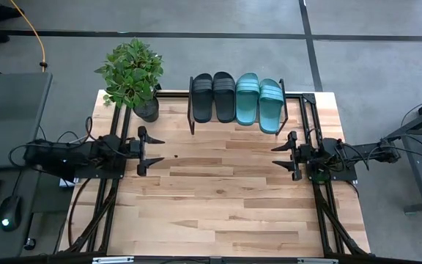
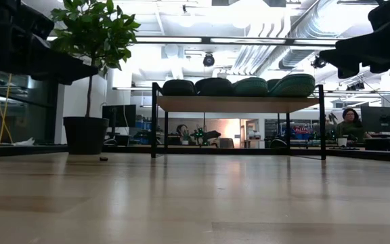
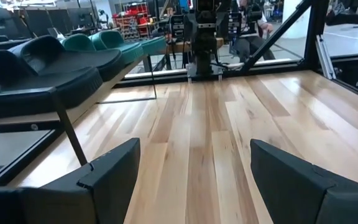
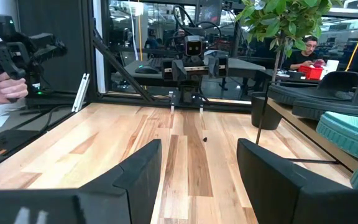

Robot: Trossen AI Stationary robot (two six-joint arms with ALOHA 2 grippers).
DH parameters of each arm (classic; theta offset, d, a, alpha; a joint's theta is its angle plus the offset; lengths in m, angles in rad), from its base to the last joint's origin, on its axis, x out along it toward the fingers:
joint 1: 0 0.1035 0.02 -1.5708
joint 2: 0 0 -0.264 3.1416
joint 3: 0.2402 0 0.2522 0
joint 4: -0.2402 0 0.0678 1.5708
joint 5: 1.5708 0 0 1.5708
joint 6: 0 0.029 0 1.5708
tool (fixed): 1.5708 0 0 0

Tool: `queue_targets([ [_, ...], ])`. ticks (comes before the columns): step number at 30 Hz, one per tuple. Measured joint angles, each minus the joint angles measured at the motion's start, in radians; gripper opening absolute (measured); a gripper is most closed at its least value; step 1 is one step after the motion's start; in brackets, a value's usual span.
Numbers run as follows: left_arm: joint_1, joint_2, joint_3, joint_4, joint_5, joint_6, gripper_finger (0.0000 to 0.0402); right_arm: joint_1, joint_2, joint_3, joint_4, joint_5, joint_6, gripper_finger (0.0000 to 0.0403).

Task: Pick and place slides into the shelf
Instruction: Return to Home Position

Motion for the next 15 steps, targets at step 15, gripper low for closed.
queue_targets([
  [15,0.0,-0.04,0.0,-0.029,0.02,0.01,0.0287,0.0,0.001,0.0,0.0,0.0,-0.012,0.0202],
])
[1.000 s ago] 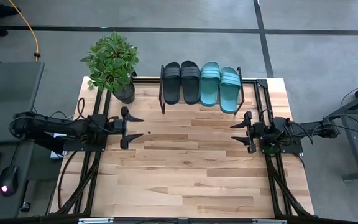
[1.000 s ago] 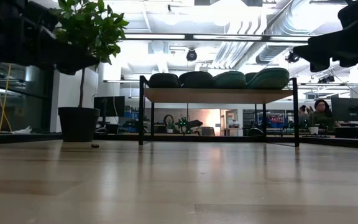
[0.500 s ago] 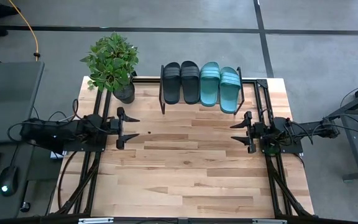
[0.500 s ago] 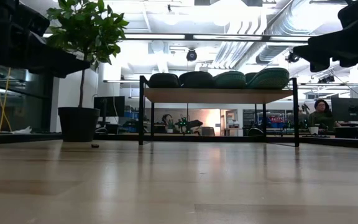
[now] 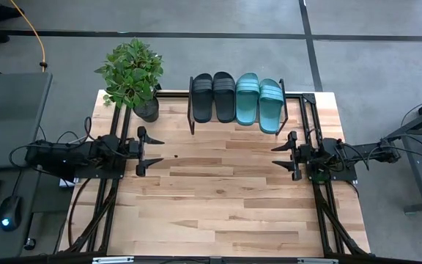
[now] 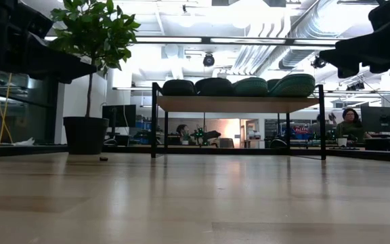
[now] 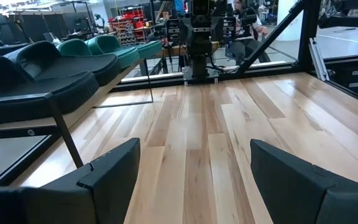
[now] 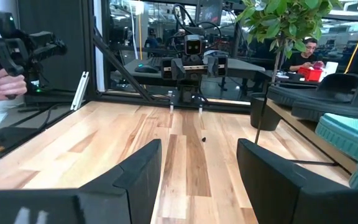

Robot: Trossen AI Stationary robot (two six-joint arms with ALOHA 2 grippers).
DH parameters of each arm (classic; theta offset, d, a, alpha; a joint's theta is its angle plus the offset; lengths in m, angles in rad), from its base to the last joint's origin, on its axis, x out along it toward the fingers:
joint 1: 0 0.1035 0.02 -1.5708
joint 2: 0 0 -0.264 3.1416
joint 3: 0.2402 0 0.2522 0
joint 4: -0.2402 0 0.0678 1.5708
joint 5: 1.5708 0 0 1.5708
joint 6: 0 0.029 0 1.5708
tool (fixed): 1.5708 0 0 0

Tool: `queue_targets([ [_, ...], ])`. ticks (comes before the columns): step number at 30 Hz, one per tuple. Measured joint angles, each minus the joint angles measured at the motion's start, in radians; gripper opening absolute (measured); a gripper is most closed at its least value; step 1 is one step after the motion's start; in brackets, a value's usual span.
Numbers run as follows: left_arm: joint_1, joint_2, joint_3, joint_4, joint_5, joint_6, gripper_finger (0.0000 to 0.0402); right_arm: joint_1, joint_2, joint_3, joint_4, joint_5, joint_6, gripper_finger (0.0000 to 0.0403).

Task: Pick and place slides into the shelf
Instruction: Return to Home Position

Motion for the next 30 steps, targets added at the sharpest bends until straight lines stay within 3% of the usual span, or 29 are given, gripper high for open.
queue_targets([
  [19,0.0,0.0,0.0,0.001,0.0,-0.005,0.0287,0.0,0.0,0.0,0.0,0.0,-0.008,0.0202],
  [25,0.0,0.0,0.001,0.114,0.001,-0.47,0.0287,0.0,0.0,0.0,0.0,0.0,0.047,0.0202],
  [30,0.0,0.0,0.001,0.086,0.001,-0.524,0.0287,0.0,0.0,0.0,-0.001,0.0,0.056,0.0202],
])
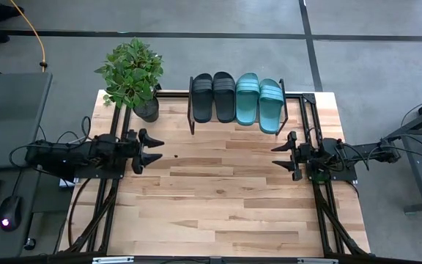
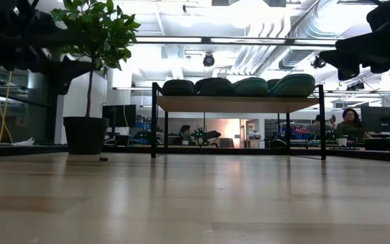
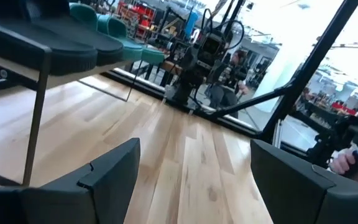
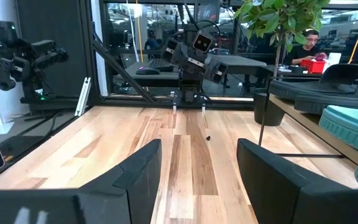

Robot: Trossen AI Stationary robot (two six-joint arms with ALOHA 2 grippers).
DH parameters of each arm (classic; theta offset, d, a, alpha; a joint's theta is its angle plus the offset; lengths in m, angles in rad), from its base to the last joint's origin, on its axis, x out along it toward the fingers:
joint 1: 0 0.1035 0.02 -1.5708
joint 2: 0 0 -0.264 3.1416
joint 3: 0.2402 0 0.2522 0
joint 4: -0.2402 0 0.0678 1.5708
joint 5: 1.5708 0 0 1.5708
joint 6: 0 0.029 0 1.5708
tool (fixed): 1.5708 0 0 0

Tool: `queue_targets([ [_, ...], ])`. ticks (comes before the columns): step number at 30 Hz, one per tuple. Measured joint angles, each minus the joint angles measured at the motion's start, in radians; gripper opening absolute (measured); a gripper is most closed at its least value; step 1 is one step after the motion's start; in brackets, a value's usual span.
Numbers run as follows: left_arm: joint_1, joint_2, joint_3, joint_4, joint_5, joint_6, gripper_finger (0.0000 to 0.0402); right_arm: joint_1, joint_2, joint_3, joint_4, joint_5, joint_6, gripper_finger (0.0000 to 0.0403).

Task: Pick and place slides into the shelf
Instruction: Return to Home Position

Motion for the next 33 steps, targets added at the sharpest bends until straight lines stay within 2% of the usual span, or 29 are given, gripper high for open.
queue_targets([
  [20,0.0,0.0,0.0,-0.014,-0.002,0.0,0.0287,0.0,0.0,0.0,0.0,0.0,-0.008,0.0202],
  [26,0.0,0.0,0.0,-0.03,-0.01,0.183,0.0287,0.0,0.0,0.0,0.0,0.0,-0.01,0.0202],
  [33,0.0,0.003,-0.002,-0.086,-0.008,0.33,0.0287,0.0,0.0,0.0,0.0,0.0,-0.009,0.0202],
])
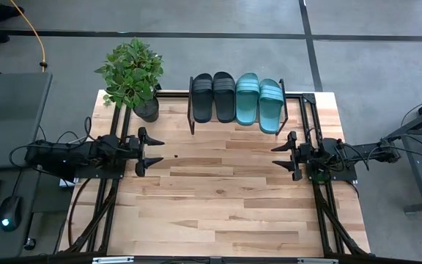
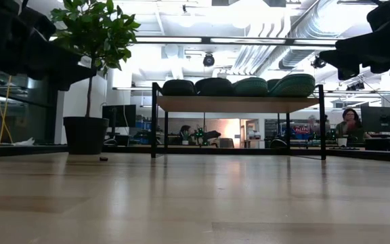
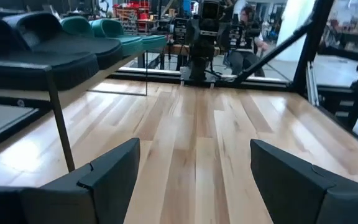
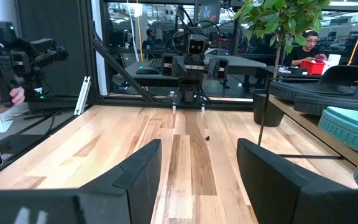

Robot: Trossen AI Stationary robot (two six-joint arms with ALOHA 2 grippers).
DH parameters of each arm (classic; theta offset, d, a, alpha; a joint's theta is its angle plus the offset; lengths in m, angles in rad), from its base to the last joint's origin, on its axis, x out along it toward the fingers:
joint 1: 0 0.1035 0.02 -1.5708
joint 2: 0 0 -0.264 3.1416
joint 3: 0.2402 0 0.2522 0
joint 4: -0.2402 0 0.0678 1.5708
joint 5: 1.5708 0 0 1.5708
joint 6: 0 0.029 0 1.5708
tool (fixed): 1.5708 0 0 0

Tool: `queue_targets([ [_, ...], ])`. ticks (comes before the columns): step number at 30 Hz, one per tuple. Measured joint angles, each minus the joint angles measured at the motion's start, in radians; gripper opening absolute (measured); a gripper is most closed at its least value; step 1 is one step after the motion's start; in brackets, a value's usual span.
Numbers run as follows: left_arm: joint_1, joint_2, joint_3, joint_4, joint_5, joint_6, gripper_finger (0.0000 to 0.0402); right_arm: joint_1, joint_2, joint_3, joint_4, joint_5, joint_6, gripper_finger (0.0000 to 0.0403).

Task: Pick and place slides into the shelf
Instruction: Return to Home Position

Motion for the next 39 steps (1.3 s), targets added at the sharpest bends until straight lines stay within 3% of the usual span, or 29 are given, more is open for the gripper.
queue_targets([
  [6,0.0,0.003,0.0,0.0,0.004,0.057,0.0287,0.0,0.0,0.0,0.0,0.0,0.0,0.0202],
  [39,0.0,0.003,0.0,0.0,0.005,0.055,0.0287,0.0,0.0,0.0,0.0,0.0,0.0,0.0202],
])
